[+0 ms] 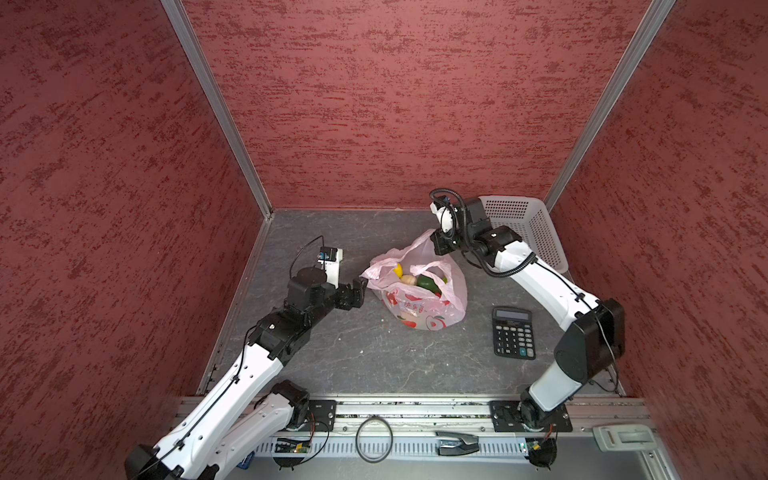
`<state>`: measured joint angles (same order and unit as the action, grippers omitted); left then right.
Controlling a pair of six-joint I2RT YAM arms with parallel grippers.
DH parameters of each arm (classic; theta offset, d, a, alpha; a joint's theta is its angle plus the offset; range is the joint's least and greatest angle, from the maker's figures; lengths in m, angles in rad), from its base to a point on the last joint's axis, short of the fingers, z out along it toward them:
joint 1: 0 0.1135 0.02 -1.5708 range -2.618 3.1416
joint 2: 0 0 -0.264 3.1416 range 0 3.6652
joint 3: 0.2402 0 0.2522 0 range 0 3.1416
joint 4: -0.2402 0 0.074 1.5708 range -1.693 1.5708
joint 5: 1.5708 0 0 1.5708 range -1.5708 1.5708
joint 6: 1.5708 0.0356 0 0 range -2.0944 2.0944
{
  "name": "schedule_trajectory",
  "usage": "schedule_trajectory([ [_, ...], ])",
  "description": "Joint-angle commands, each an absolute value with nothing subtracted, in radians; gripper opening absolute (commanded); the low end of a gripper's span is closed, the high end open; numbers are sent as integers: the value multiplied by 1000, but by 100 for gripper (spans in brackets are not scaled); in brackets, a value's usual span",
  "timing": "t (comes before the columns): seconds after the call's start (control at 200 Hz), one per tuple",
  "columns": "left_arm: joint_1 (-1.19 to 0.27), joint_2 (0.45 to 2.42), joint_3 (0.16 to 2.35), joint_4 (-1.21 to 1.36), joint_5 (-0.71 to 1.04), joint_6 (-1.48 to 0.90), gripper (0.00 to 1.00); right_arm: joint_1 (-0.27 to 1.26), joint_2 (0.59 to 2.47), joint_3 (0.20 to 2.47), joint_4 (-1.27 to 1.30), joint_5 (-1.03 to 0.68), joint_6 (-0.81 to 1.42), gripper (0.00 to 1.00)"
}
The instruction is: Untie the knot of the plastic bag and take out the fruit
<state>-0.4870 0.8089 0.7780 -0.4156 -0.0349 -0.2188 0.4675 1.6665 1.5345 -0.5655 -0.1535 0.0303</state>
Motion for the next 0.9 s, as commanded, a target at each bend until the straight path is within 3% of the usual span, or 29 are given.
schedule_trajectory([
  [0.0,-479,775,819,-425,-40,-209,100,469,1675,1546,-575,-156,49,0],
  [0.421,-465,805,910,-431,-39,-167,99,449,1702,1579,-555,-202,25,0],
  [0.631,-373,986,900,-319,48,-198,99,446,1655,1548,-465,-322,44,0],
  [0.897,-405,1246,1012,-136,226,-175,100,446,1684,1590,-456,-389,70,0],
])
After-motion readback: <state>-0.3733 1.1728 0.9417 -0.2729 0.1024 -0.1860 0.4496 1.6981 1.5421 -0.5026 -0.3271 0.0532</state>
